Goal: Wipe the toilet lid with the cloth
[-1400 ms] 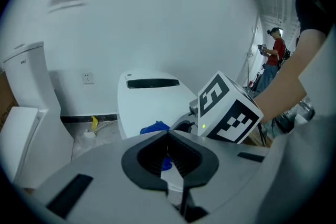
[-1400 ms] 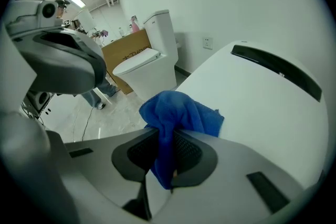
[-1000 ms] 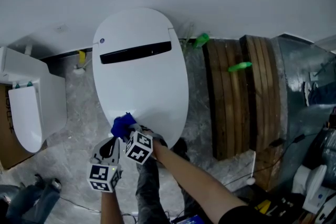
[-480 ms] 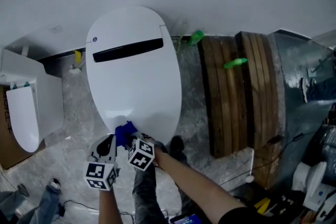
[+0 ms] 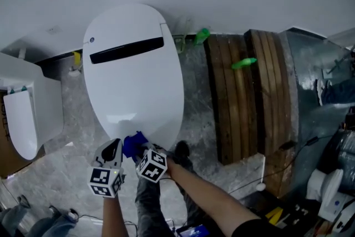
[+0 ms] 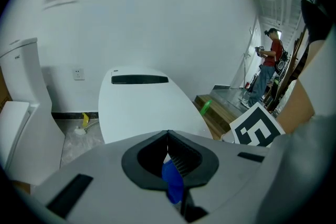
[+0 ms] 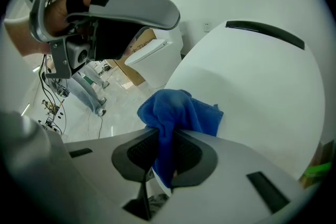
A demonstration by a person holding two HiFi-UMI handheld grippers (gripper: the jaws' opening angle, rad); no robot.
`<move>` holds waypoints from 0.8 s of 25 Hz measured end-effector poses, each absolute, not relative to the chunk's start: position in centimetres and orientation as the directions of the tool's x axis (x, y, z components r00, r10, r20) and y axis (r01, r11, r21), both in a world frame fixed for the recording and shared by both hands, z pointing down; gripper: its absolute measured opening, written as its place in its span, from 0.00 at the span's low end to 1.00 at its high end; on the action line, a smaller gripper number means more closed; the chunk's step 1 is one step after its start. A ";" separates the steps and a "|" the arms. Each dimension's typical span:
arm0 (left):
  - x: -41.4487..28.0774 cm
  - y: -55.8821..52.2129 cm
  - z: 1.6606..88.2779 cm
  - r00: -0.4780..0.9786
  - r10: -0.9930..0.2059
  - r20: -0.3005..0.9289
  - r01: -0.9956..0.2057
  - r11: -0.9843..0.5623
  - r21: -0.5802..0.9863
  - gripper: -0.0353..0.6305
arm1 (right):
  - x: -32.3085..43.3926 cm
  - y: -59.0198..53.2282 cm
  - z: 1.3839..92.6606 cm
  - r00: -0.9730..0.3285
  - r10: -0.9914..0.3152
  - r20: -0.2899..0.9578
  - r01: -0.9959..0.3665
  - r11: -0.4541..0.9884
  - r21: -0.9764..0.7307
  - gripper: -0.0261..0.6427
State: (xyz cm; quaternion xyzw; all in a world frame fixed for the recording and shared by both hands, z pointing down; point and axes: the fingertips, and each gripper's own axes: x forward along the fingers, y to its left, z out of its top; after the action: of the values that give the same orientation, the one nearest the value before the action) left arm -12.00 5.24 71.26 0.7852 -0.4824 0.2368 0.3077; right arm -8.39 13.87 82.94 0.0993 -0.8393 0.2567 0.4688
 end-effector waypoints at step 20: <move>-7.9 4.3 71.1 0.448 -0.584 0.677 -0.888 -0.377 0.262 0.07 | 0.0 12.7 83.3 -0.504 0.054 0.862 -0.514 0.784 -0.349 0.14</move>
State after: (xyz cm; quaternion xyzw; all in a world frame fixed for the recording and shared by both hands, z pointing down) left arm -7.90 4.26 71.13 0.7925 -0.4645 0.2457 0.3096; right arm 0.03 12.71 83.26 0.1411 -0.8148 0.2970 0.4774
